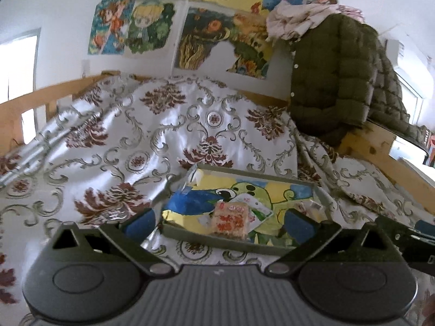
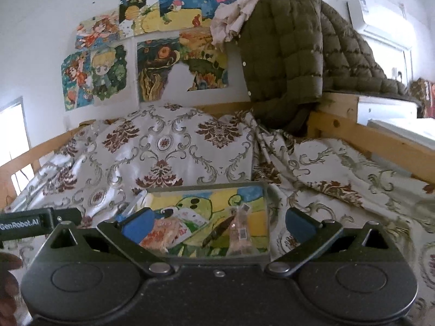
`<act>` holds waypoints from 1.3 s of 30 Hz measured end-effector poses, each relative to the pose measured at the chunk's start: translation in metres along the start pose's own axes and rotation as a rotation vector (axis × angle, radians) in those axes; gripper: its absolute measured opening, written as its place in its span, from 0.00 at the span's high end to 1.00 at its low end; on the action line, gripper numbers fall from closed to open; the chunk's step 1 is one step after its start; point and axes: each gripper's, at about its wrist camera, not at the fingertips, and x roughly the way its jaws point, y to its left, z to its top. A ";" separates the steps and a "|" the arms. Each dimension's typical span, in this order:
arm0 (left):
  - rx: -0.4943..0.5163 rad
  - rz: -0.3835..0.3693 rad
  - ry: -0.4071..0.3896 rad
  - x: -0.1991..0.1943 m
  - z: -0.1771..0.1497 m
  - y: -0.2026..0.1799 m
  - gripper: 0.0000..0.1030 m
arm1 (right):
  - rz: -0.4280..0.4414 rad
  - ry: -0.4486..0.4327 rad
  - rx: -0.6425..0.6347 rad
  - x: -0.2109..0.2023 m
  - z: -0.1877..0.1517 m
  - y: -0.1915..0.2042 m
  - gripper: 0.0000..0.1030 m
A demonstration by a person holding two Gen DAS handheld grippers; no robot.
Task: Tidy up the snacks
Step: 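Withdraw both tools from the tray back toward the remaining snacks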
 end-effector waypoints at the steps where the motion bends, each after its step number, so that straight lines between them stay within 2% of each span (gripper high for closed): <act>1: 0.007 0.006 -0.006 -0.009 -0.004 0.001 0.00 | -0.001 -0.004 -0.014 -0.008 -0.004 0.003 0.01; 10: 0.024 0.012 -0.013 -0.063 -0.032 0.018 0.00 | -0.034 -0.032 -0.067 -0.059 -0.026 0.020 0.01; 16: 0.072 0.054 -0.024 -0.090 -0.051 0.029 0.00 | -0.056 0.021 -0.015 -0.076 -0.044 0.018 0.01; 20: 0.095 0.078 -0.015 -0.104 -0.065 0.033 0.00 | -0.072 0.054 -0.025 -0.087 -0.058 0.021 0.01; 27: 0.088 0.092 0.028 -0.121 -0.085 0.043 0.00 | -0.090 0.077 -0.065 -0.108 -0.078 0.033 0.01; 34: 0.087 0.077 0.131 -0.132 -0.102 0.051 0.00 | -0.092 0.126 -0.135 -0.124 -0.098 0.050 0.01; 39: 0.075 0.096 0.164 -0.139 -0.109 0.056 0.00 | -0.101 0.157 -0.144 -0.132 -0.107 0.058 0.01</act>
